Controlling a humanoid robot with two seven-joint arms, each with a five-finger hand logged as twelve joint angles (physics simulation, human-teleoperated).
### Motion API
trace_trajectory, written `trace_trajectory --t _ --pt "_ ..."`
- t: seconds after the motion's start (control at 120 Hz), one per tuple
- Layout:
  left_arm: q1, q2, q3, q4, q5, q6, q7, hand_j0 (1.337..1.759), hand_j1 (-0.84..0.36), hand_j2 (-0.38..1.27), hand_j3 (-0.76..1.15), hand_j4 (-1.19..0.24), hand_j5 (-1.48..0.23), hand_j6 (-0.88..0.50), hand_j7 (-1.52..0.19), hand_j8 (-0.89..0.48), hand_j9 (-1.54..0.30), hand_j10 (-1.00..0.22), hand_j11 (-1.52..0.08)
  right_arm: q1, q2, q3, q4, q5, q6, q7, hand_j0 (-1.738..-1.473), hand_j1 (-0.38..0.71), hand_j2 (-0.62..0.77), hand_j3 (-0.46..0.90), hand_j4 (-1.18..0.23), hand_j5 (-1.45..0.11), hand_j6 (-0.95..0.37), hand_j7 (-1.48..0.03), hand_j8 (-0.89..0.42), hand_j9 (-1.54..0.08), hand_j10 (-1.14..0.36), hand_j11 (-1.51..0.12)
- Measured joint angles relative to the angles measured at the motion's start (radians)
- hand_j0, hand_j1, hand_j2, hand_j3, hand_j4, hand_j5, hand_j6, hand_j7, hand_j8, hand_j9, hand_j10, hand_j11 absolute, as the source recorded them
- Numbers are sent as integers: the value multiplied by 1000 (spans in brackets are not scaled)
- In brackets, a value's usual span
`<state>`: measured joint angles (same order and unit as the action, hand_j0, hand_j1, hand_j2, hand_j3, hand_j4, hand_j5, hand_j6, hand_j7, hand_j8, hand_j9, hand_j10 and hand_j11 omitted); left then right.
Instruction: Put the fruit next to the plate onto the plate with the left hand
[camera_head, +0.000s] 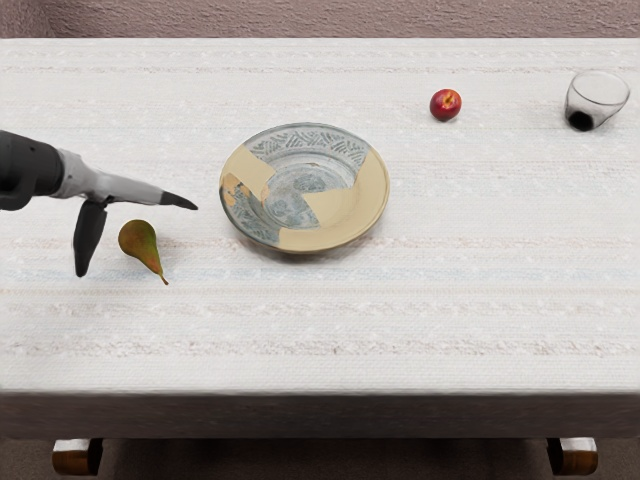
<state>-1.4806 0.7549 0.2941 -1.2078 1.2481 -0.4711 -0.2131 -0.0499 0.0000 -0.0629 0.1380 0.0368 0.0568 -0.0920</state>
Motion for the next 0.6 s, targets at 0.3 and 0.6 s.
trace_trajectory --t 0.3,0.6 --pt "5 -7 71 6 12 142 8 1658 320 6 0 -29 -33 -30 -33 -30 -33 -28 -33 0 0 0 0 0 0 0 -1658 -320 -5 0 -24 -31 -24 -31 -24 -31 -24 -31" --pt "20 -15 107 4 33 216 9 1658 201 26 0 -129 -163 -130 -163 -129 -162 -128 -162 0 0 0 0 0 0 0 -1658 -320 -5 0 -24 -31 -24 -31 -24 -31 -24 -31"
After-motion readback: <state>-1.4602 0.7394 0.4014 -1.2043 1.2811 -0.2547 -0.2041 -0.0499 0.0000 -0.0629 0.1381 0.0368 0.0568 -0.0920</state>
